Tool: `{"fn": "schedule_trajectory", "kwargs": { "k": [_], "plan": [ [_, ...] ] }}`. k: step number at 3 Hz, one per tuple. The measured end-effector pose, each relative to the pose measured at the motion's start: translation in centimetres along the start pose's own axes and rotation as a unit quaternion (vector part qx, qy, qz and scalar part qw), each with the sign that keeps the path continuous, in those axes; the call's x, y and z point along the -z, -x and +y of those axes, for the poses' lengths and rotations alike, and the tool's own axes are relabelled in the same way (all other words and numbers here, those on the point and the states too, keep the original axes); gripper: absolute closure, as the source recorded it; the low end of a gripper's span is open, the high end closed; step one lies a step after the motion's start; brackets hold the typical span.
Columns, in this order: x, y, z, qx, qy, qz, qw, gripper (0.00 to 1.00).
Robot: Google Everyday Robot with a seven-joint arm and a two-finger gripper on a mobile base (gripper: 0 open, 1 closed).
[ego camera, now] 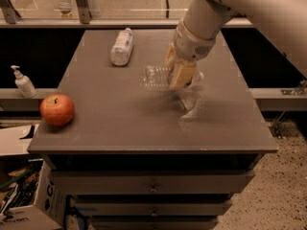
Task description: Move water bottle near apple
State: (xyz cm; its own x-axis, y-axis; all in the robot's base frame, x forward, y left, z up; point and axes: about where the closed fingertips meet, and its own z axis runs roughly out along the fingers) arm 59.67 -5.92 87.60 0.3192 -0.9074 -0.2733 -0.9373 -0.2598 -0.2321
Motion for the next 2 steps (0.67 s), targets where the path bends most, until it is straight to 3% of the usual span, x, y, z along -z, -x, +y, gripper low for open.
{"fn": "schedule_trajectory", "kwargs": {
  "k": [1,2],
  "plan": [
    [-2.69,0.33,2.22,0.007,0.036,0.004,0.9993,1.00],
    [-2.69,0.34,2.21,0.007,0.036,0.004,0.9993,1.00]
  ]
}}
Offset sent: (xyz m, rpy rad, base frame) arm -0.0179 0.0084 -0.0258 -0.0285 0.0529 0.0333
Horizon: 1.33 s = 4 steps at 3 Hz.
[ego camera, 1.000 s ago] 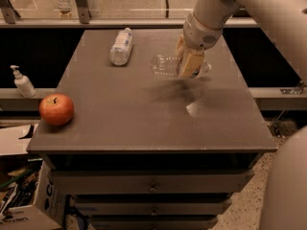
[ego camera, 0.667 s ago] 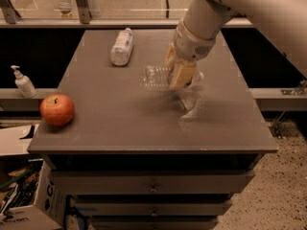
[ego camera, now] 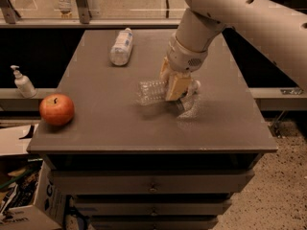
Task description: Move water bottle near apple
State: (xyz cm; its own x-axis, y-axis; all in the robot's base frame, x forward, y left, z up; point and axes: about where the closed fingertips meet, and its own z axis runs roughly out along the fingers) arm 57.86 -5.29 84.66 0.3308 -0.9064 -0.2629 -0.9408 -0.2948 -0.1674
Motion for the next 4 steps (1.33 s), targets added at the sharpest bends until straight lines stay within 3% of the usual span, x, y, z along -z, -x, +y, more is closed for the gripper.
{"fn": "schedule_trajectory", "kwargs": {
  "k": [2,4],
  "plan": [
    [1.0,5.7,-1.2,0.020,-0.037,0.003,0.9991,1.00],
    [-2.0,11.8,-2.0,0.068,-0.061,0.059,0.9941,1.00]
  ]
}}
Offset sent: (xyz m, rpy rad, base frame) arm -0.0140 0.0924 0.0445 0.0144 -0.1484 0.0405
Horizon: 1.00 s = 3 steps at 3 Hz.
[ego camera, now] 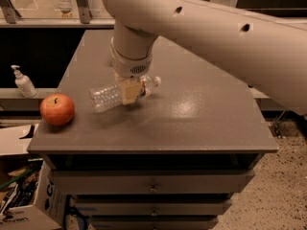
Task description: Move water bottle near apple
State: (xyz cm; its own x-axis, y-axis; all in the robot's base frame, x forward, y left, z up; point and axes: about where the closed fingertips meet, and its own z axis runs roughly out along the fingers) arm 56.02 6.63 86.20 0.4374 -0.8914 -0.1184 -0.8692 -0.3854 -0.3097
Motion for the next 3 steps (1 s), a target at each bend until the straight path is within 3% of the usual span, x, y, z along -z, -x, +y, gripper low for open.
{"fn": "schedule_trajectory", "kwargs": {
  "k": [2,3],
  "plan": [
    [-3.2,5.1,-0.7,0.033,-0.005,0.021,0.9992,1.00],
    [-4.1,5.9,-0.8,0.038,-0.004,0.023,0.9990,1.00]
  ]
}}
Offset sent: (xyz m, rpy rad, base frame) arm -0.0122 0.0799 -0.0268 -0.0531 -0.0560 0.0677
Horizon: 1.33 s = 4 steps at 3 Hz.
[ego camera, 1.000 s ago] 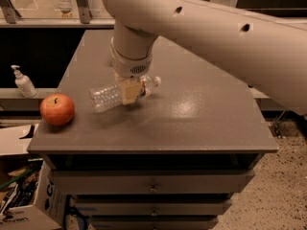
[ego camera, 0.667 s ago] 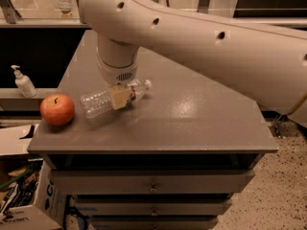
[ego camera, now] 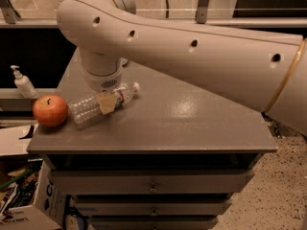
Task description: Move water bottle near apple
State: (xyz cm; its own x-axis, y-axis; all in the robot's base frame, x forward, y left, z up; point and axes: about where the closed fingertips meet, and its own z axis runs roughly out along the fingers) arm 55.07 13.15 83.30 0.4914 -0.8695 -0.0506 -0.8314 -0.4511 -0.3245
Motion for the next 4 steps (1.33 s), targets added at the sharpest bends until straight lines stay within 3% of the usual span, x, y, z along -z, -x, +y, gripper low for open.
{"fn": "schedule_trajectory", "kwargs": {
  "k": [1,4],
  "plan": [
    [0.02,0.04,-0.04,0.000,0.001,0.000,1.0000,0.83],
    [-0.31,-0.26,0.12,0.001,0.004,-0.002,1.0000,0.13]
  ]
}}
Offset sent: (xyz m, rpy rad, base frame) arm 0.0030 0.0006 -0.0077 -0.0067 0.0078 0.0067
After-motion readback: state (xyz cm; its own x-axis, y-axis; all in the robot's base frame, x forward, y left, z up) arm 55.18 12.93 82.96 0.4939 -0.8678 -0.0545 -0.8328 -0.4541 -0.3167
